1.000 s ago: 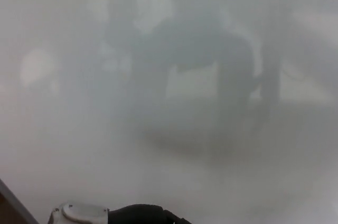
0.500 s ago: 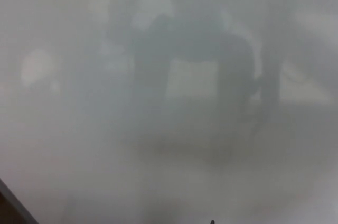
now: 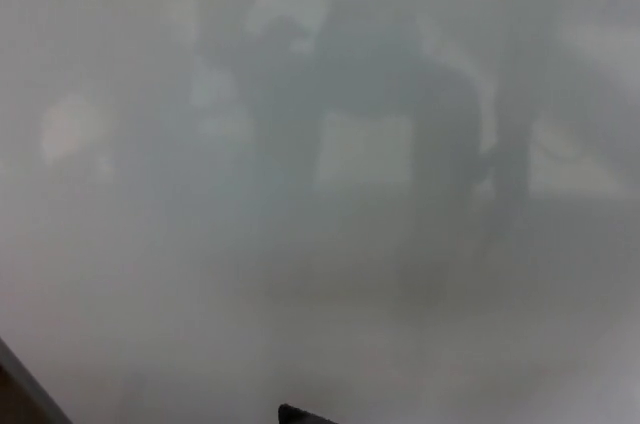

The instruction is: A magnetic marker holder is on the left hand side of the white board, the robot put the index and middle finger into the opening of the container and pull off the magnetic holder and hand it to a human on the left hand side.

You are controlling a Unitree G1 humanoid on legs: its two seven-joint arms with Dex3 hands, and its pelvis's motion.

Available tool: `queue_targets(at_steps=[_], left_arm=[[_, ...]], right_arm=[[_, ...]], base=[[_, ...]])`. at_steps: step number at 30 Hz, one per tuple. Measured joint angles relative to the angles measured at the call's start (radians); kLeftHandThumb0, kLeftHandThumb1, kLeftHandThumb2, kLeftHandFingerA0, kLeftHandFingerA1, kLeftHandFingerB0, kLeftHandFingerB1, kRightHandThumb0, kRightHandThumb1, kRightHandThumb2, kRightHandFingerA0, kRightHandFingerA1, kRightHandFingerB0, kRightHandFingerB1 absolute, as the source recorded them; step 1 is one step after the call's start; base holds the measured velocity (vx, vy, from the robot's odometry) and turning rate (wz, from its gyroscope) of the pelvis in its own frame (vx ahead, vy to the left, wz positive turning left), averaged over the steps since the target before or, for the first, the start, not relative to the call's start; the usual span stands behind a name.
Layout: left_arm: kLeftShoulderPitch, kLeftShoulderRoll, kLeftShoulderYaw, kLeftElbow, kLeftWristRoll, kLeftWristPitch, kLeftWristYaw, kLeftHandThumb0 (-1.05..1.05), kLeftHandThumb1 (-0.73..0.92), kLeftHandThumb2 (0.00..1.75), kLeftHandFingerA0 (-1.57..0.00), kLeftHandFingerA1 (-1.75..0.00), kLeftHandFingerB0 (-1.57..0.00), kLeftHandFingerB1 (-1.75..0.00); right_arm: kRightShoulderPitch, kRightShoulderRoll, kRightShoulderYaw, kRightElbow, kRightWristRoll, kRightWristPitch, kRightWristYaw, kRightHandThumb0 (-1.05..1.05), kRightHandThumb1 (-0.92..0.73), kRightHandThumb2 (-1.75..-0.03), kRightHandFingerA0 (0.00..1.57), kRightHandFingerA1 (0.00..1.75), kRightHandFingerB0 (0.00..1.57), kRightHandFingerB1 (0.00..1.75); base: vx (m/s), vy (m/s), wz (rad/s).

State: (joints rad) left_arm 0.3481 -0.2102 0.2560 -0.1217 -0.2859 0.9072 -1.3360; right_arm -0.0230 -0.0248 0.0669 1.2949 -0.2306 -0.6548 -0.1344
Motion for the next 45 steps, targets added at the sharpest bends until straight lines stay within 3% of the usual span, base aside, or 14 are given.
queue_targets(at_steps=[3, 4, 9, 23, 24, 25, 28, 29, 30, 31, 33, 40, 41, 45], left_arm=[[0.056, -0.014, 0.047, -0.070, -0.045, 0.051, 0.042, -0.54, 0.85, 0.66, -0.77, -0.72, -0.61, -0.39], [0.070, -0.018, 0.058, -0.086, -0.056, 0.063, 0.053, -0.62, 0.82, 0.66, -0.61, -0.43, -0.37, -0.33], [0.106, -0.029, 0.097, -0.113, -0.127, 0.111, 0.093, -0.79, 0.74, 0.63, -0.42, -0.36, -0.19, -0.31], [0.063, -0.015, 0.065, -0.050, -0.320, 0.129, 0.056, -1.05, 0.78, 0.63, -0.48, -0.45, -0.27, -0.33], [0.060, -0.014, 0.063, -0.053, -0.334, 0.126, 0.053, -1.04, 0.58, 1.01, -0.44, -0.54, -0.27, -0.45], [0.058, -0.014, 0.061, -0.057, -0.346, 0.123, 0.051, -1.05, 0.77, 0.65, -0.43, -0.50, -0.28, -0.39], [0.042, -0.008, 0.063, -0.069, -0.396, 0.114, 0.042, -1.05, 0.72, 0.63, -0.43, -0.52, -0.26, -0.40], [0.038, -0.007, 0.065, -0.071, -0.403, 0.112, 0.041, -1.05, 0.55, 1.01, -0.40, -0.56, -0.22, -0.46], [0.030, -0.004, 0.069, -0.071, -0.412, 0.110, 0.038, -1.05, 0.55, 1.01, -0.40, -0.56, -0.22, -0.46], [0.007, 0.002, 0.078, -0.068, -0.430, 0.107, 0.034, -1.05, 0.72, 0.64, -0.51, -0.50, -0.27, -0.37], [-0.021, 0.007, 0.092, -0.064, -0.450, 0.103, 0.029, -1.05, 0.79, 0.64, -0.47, -0.48, -0.25, -0.37], [-0.148, 0.016, 0.212, -0.054, -0.546, 0.077, 0.026, -1.05, 0.81, 0.66, -0.45, -0.51, -0.24, -0.40], [-0.167, 0.017, 0.233, -0.054, -0.564, 0.071, 0.027, -1.05, 0.80, 0.66, -0.45, -0.48, -0.25, -0.38], [-0.225, 0.020, 0.302, -0.045, -0.619, 0.055, 0.028, -1.05, 0.79, 0.65, -0.49, -0.46, -0.28, -0.37]], right_arm=[[-0.002, 0.000, 0.001, 0.000, 0.000, 0.000, -0.001, -0.46, -0.79, -0.65, 0.80, 0.50, 0.22, 0.29], [-0.003, 0.000, 0.001, 0.000, -0.001, 0.000, -0.001, -0.46, -0.79, -0.66, 0.81, 0.51, 0.22, 0.29], [-0.013, 0.000, 0.002, 0.000, -0.001, 0.001, -0.001, -0.46, -0.79, -0.65, 0.81, 0.51, 0.22, 0.29], [-0.022, 0.000, -0.003, 0.000, 0.000, 0.001, 0.000, -0.44, -0.79, -0.66, 0.81, 0.51, 0.23, 0.29], [-0.023, 0.000, -0.003, 0.000, 0.001, 0.001, 0.000, -0.43, -0.79, -0.66, 0.81, 0.51, 0.23, 0.29], [-0.023, 0.000, -0.003, 0.000, 0.001, 0.001, 0.001, -0.44, -0.78, -0.66, 0.82, 0.52, 0.23, 0.30], [-0.027, 0.000, -0.004, 0.000, 0.001, 0.001, 0.001, -0.44, -0.79, -0.66, 0.81, 0.52, 0.22, 0.29], [-0.027, 0.000, -0.004, 0.000, 0.001, 0.001, 0.001, -0.45, -0.79, -0.66, 0.81, 0.52, 0.22, 0.29], [-0.028, 0.000, -0.004, 0.000, 0.001, 0.001, 0.001, -0.45, -0.79, -0.66, 0.81, 0.52, 0.22, 0.29], [-0.031, 0.000, -0.004, 0.000, 0.001, 0.001, 0.001, -0.52, -0.61, -0.88, 0.74, 0.63, 0.15, 0.41], [-0.033, 0.000, -0.004, 0.000, 0.001, 0.001, 0.001, -0.47, -0.77, -0.64, 0.81, 0.52, 0.22, 0.29], [-0.045, 0.000, -0.003, 0.000, 0.001, 0.001, 0.001, -0.43, -0.79, -0.66, 0.80, 0.50, 0.22, 0.29], [-0.049, 0.000, -0.003, 0.000, 0.001, 0.001, 0.001, -0.36, -0.58, -1.02, 0.74, 0.71, 0.06, 0.44], [-0.062, 0.000, -0.002, 0.000, 0.001, 0.001, 0.001, -0.38, -0.58, -1.01, 0.73, 0.71, 0.06, 0.44]], base=[[0.00, 0.000, 0.00], [0.00, 0.000, 0.00], [0.00, 0.000, 0.00], [0.00, 0.000, 0.00], [0.00, 0.000, 0.00], [0.00, 0.000, 0.00], [0.00, 0.000, 0.00], [0.00, 0.000, 0.00], [0.00, 0.000, 0.00], [0.00, 0.000, 0.00], [0.00, 0.000, 0.00], [0.00, 0.000, 0.00], [0.00, 0.000, 0.00], [0.00, 0.000, 0.00]])
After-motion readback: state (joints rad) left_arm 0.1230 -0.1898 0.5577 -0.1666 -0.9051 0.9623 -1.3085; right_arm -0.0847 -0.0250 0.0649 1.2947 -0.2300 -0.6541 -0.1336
